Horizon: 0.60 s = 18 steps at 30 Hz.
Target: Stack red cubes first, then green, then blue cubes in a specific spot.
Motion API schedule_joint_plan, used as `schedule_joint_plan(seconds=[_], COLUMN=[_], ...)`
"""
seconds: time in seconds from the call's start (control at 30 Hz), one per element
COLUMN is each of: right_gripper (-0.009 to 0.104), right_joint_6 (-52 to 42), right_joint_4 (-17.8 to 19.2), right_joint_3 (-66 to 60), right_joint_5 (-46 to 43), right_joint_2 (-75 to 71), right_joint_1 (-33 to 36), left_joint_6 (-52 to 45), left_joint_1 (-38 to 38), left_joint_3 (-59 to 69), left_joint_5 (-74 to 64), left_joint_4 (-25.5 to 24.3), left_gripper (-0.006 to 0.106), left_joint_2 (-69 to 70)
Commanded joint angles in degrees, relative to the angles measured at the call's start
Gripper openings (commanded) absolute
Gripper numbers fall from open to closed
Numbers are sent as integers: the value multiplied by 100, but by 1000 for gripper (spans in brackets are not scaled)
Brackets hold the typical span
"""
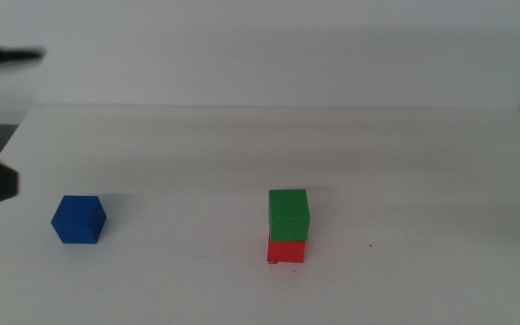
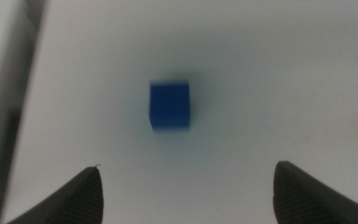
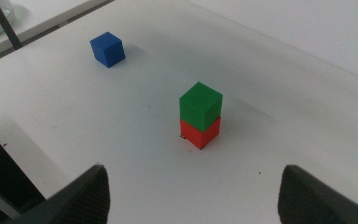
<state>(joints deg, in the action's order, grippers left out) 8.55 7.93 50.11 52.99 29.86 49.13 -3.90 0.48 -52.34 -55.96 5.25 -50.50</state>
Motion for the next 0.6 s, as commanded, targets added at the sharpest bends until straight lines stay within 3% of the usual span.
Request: schedule_joint_plan(seconds=[0.0, 0.17, 0.57], right_gripper=[77, 77, 77], right_joint_6=[-48, -48, -48], right_joint_4=[51, 51, 51], right_joint_3=[-12, -12, -12], right_joint_5=[-48, -48, -48], right_joint_2=[-22, -22, -22], right_joint_1=[-18, -18, -18], left_joint_6=[360, 104, -212], left_joint_1=[11, 11, 11], left_joint_3=[-461, -792, -1866], left_joint_5=[-583, -250, -114], left_joint_4=[80, 275, 66], left_gripper=[94, 94, 94], left_joint_2=[-662, -1904, -4328])
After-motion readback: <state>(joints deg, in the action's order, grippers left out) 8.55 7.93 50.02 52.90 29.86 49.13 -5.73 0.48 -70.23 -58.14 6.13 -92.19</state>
